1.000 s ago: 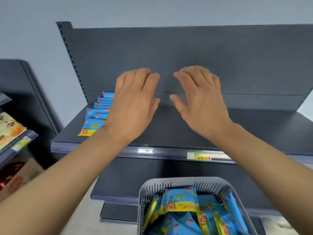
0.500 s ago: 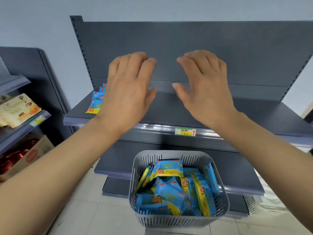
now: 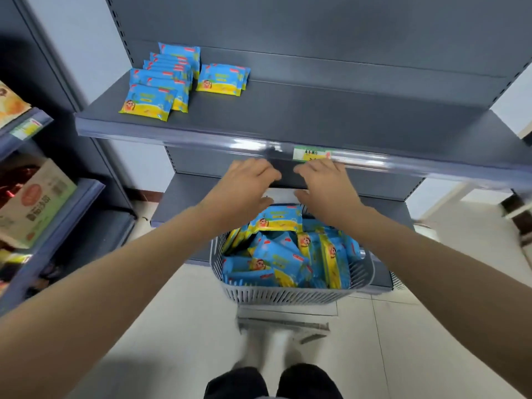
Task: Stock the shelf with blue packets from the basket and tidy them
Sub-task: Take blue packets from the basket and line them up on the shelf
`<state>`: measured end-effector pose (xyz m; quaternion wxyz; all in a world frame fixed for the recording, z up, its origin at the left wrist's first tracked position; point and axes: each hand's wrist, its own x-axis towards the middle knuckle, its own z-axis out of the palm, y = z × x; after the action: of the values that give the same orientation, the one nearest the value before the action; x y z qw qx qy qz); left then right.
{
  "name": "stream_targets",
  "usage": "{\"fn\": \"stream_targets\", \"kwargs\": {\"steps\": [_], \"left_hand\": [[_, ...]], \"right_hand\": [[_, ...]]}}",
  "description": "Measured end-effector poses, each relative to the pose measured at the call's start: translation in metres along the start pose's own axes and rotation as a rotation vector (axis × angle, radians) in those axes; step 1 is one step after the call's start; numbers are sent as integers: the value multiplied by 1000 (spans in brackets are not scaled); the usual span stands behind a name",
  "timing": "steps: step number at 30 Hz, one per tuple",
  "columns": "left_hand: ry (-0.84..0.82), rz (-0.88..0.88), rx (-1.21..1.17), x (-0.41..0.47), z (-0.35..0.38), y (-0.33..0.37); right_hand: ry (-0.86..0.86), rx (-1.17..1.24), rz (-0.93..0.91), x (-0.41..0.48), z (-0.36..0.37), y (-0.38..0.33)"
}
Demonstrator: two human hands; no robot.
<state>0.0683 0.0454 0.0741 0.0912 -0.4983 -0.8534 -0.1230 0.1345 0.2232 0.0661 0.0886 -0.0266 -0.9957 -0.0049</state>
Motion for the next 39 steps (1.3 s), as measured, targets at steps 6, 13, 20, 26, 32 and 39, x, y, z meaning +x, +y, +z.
{"fn": "stream_targets", "kwargs": {"steps": [6, 13, 20, 26, 32, 39], "left_hand": [[-249, -154, -4, 2, 63, -3], [-445, -392, -27, 6, 123, 12], [-506, -574, -88, -8, 151, 15], [-642, -568, -144, -6, 168, 4], [-680, -549, -182, -2, 167, -6], [-635, -585, -304, -13, 145, -14]], "right_hand": [[-310, 68, -27, -2, 55, 27], [-473, 111, -145, 7, 89, 71], [-569, 209, -150, 28, 126, 73], [-644, 221, -115, 47, 161, 72], [-662, 272, -40, 52, 183, 61], [-716, 241, 79, 62, 180, 51]]}}
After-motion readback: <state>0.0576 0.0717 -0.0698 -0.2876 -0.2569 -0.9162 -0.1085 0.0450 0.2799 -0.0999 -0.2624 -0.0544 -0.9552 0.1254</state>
